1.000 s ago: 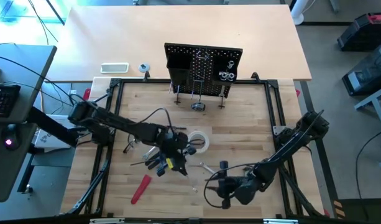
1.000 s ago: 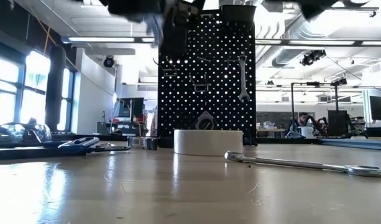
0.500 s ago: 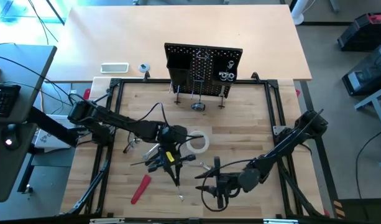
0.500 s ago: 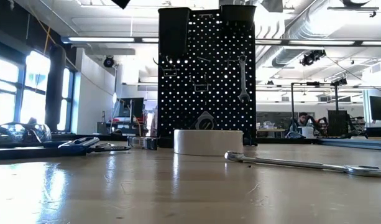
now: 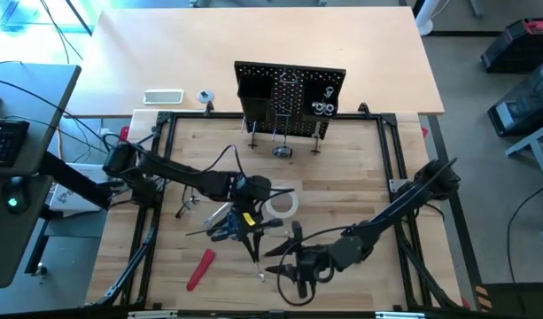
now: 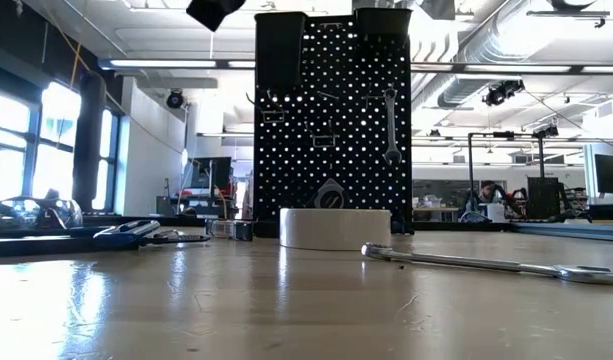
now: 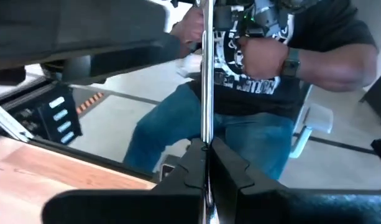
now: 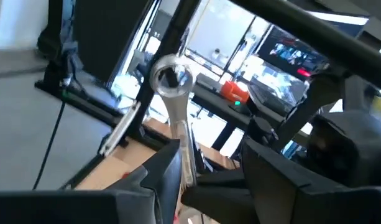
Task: Hang tools onto peg board
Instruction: Hang the silver wrench on the peg board
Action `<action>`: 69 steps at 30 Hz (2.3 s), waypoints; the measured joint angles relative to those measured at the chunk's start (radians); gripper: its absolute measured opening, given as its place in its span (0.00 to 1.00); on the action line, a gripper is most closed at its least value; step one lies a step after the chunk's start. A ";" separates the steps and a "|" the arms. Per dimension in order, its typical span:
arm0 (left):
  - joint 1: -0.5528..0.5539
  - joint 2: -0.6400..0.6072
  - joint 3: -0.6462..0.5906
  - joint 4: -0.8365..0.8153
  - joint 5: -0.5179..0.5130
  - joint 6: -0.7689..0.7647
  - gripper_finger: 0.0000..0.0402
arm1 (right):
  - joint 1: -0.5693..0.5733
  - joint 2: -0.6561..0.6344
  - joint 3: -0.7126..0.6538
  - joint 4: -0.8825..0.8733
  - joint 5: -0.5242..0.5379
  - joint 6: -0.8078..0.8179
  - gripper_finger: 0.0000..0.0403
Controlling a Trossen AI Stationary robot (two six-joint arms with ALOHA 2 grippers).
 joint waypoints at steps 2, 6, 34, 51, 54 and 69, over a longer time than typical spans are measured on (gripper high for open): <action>0.000 0.014 0.000 0.031 0.025 -0.024 0.00 | -0.009 0.018 0.033 -0.039 -0.017 -0.002 0.40; 0.000 0.028 0.000 0.078 0.086 -0.077 0.00 | -0.026 0.036 0.073 -0.113 -0.075 0.037 0.40; -0.002 0.056 0.000 0.139 0.218 -0.178 0.00 | -0.057 0.100 0.174 -0.087 -0.193 -0.046 0.35; -0.002 0.056 0.000 0.136 0.293 -0.311 0.00 | -0.057 0.100 0.191 -0.115 -0.238 -0.049 0.16; -0.002 0.056 0.000 0.133 0.290 -0.322 0.00 | -0.056 0.100 0.191 -0.121 -0.206 -0.030 0.19; 0.039 0.044 0.000 -0.018 0.133 -0.239 0.00 | 0.074 0.057 0.190 -0.285 0.263 0.077 0.37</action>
